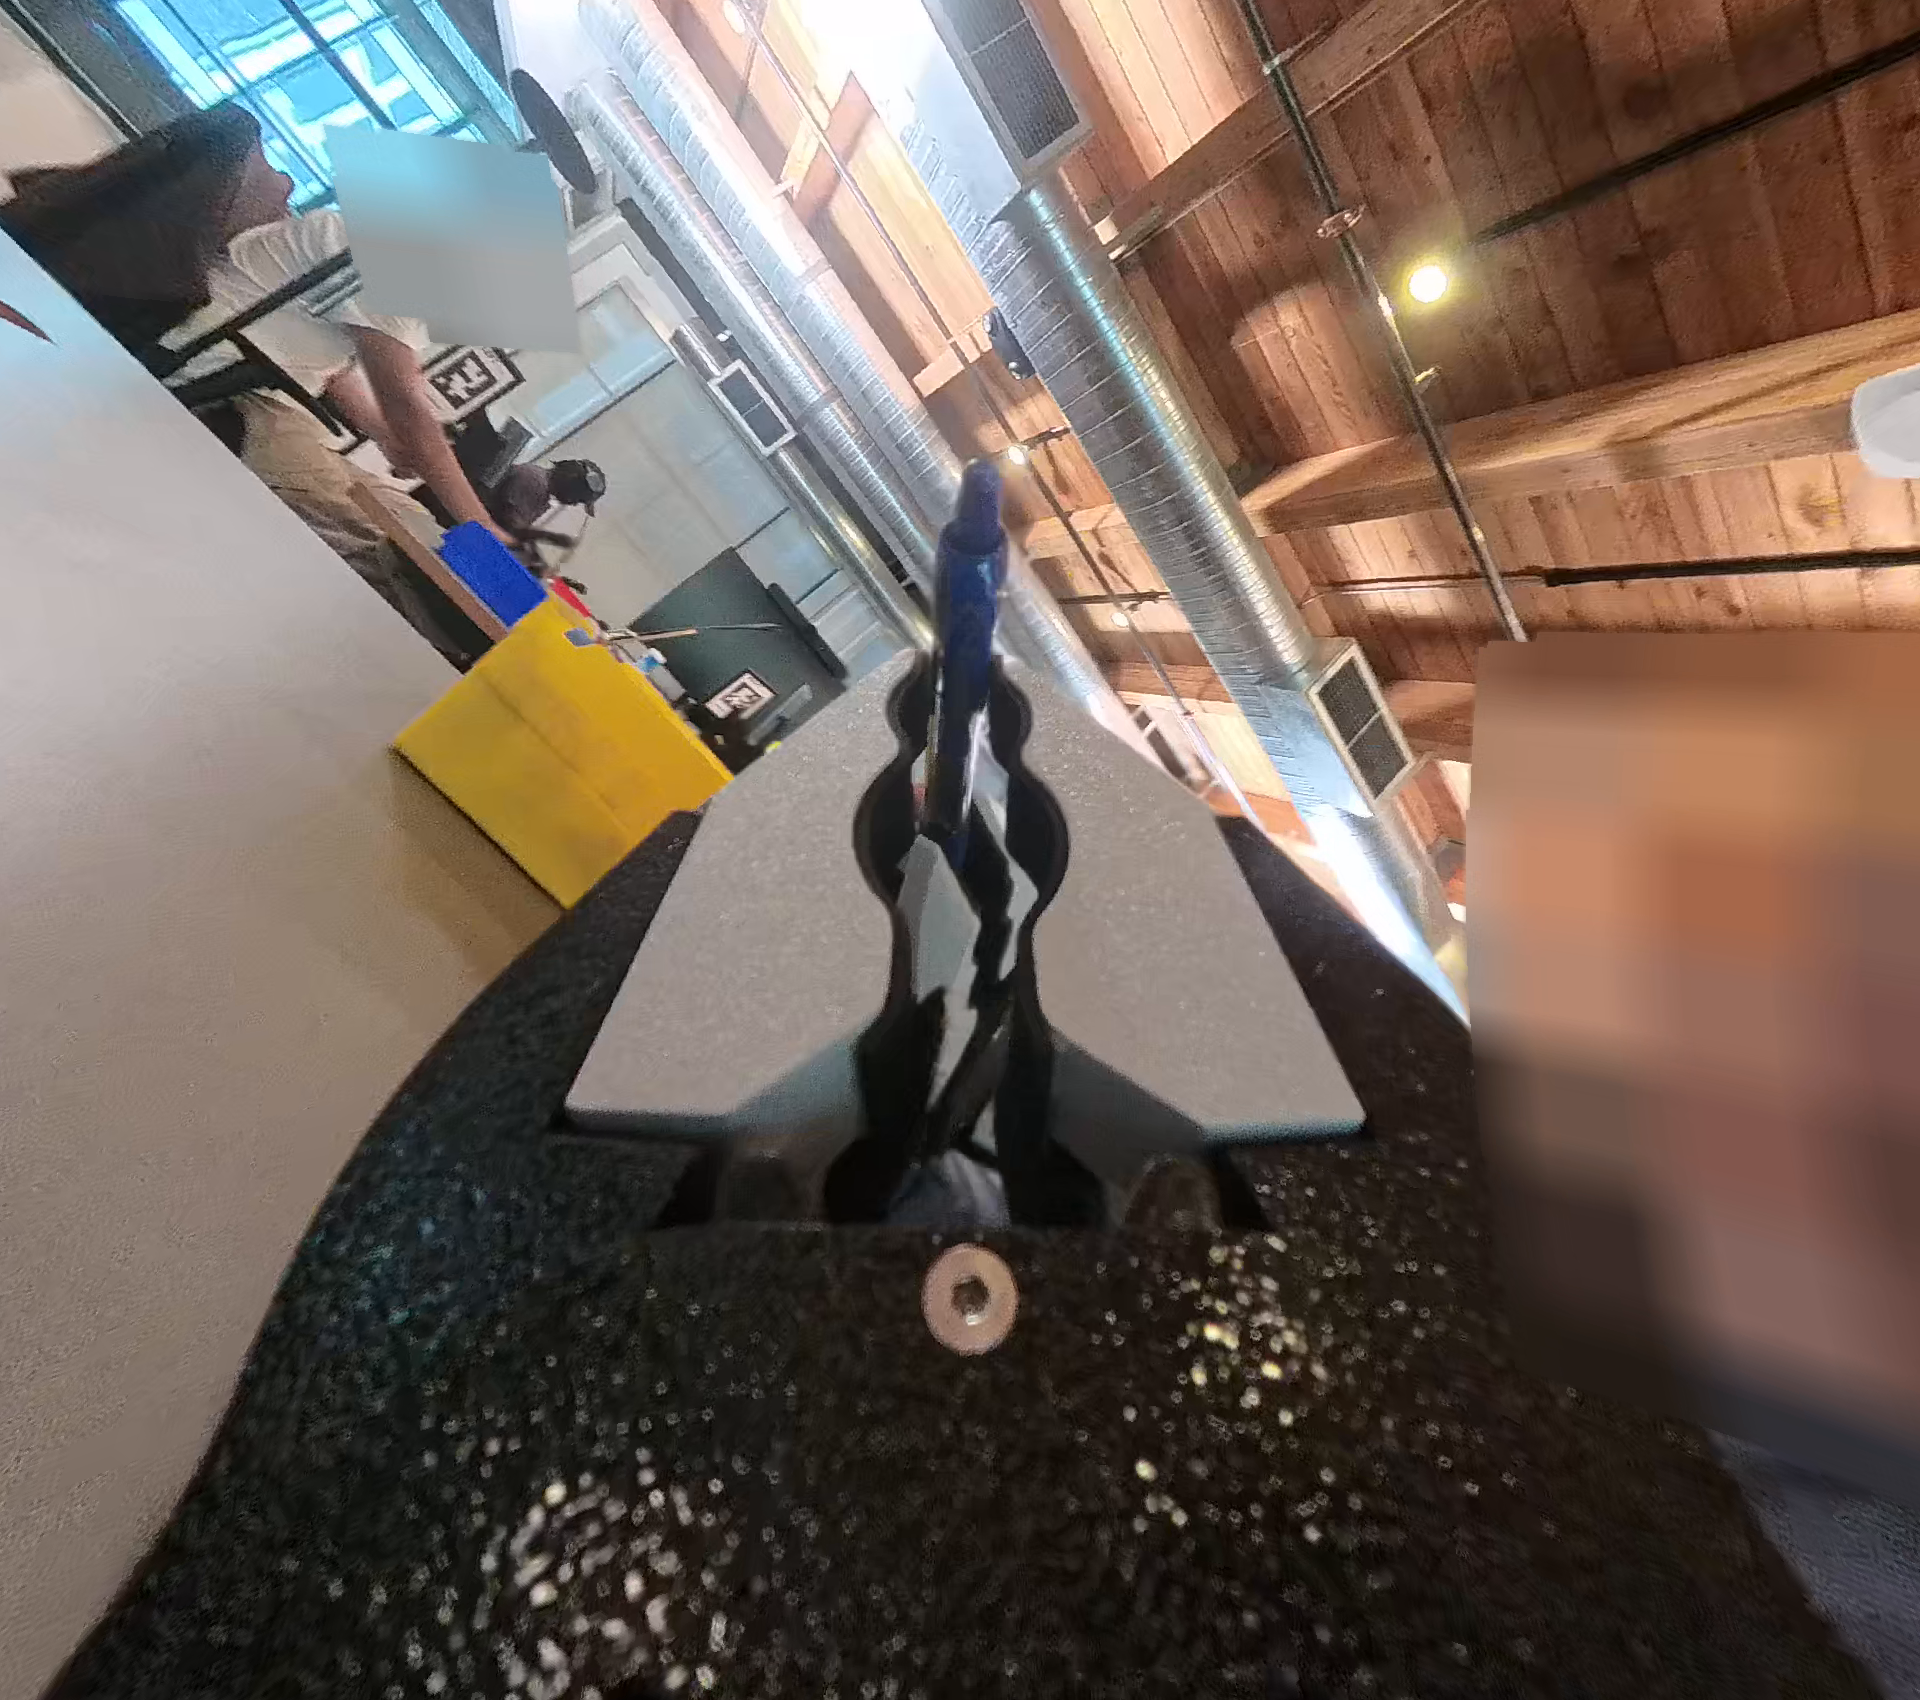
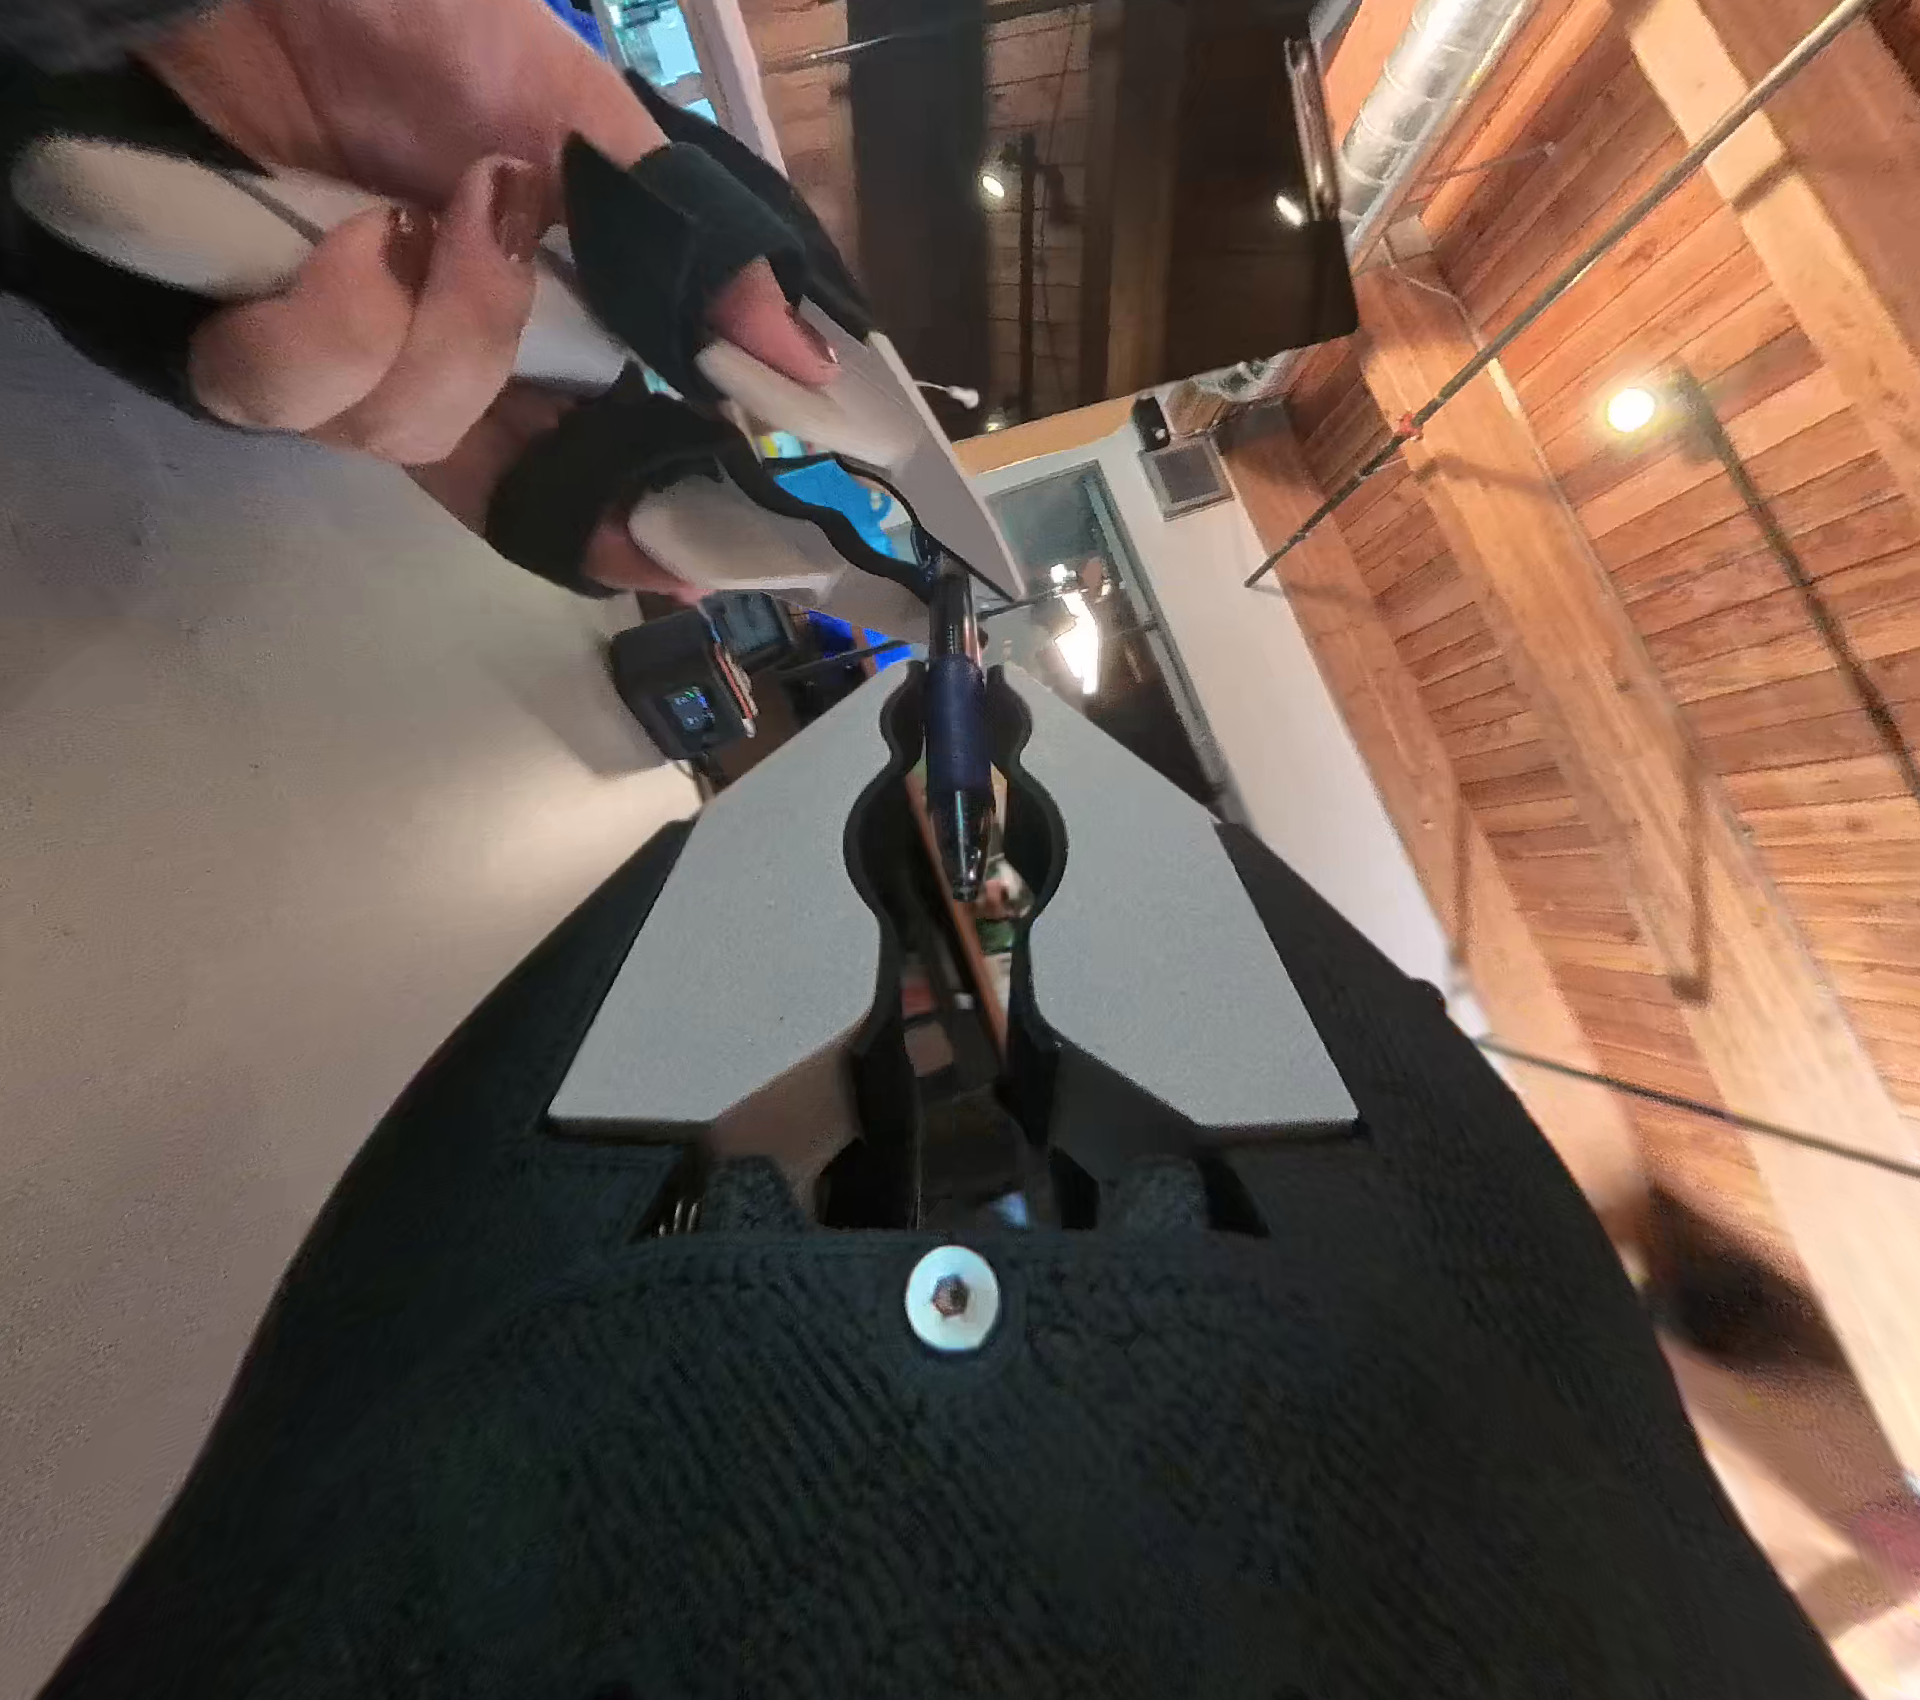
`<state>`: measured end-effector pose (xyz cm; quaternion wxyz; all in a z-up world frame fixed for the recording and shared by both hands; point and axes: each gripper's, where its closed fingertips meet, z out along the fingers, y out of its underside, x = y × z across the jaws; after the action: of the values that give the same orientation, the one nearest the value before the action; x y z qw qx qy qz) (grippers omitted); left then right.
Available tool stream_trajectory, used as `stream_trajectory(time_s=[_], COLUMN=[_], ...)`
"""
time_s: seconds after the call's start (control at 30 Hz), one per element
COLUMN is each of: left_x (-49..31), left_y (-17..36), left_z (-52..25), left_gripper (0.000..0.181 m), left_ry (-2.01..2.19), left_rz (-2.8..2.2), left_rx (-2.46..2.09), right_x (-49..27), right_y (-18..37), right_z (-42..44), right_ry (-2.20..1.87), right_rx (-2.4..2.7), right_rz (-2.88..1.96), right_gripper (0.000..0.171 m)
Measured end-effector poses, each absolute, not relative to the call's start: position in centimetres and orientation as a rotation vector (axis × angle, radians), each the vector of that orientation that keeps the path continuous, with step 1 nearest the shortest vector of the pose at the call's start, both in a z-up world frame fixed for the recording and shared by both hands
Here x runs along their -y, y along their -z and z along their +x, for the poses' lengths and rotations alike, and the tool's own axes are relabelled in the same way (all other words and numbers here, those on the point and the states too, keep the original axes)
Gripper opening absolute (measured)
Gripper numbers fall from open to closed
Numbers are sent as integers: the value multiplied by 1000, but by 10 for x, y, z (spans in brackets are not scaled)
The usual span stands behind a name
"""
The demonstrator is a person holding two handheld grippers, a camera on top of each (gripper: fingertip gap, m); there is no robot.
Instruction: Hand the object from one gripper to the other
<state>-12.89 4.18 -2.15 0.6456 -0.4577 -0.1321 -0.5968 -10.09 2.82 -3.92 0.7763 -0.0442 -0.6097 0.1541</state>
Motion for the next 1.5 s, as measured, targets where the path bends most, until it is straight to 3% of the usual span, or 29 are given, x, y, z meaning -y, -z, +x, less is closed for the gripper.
stream_trajectory(time_s=[0.03, 0.17, 0.3, 0.4, 0.53, 0.73, 0.83, 0.97, 1.03, 1.1, 1.2, 1.33, 1.5], left_x=[-42, -47, -61, -54, -56, -52, -52, -56, -58, -59, -61, -62, -59], left_y=[21, 28, 74, 76, 78, 80, 82, 94, 99, 106, 117, 139, 145], left_z=[-130, -140, -158, -180, -170, -179, -176, -178, -179, -179, -173, -154, -95], left_gripper=[11, 71, 90, 83, 61, 34, 11, 4, 2, 1, 1, 1, 1], left_ry=[1320, 1002, 61, -709, -1039, -1098, -1122, -1085, -995, -840, -498, -98, 504], left_rz=[-1051, -1181, -1619, -1627, -1580, -1597, -1592, -1676, -1736, -1808, -1900, -2029, -2078], left_rx=[293, 256, 12, -153, -387, -397, -444, -454, -406, -323, -164, -67, -36], right_x=[-30, -54, -76, -77, -62, -47, -46, -51, -56, -64, -69, -60, -71], right_y=[38, 28, 40, 56, 65, 73, 74, 67, 55, 44, 30, 47, 67], right_z=[-101, -102, -109, -113, -110, -106, -106, -107, -108, -107, -99, -106, -116], right_ry=[-386, -682, -1069, -1296, -1508, -1544, -1527, -1480, -1393, -1200, -753, -221, 20], right_rx=[1325, 1315, 1375, 1452, 1545, 1661, 1671, 1607, 1511, 1422, 1301, 1324, 1377], right_rz=[-139, -422, -764, -943, -1019, -1000, -990, -932, -843, -719, -429, -140, -40], right_gripper=[9, 9, 9, 9, 9, 9, 9, 10, 21, 45, 60, 67, 55])
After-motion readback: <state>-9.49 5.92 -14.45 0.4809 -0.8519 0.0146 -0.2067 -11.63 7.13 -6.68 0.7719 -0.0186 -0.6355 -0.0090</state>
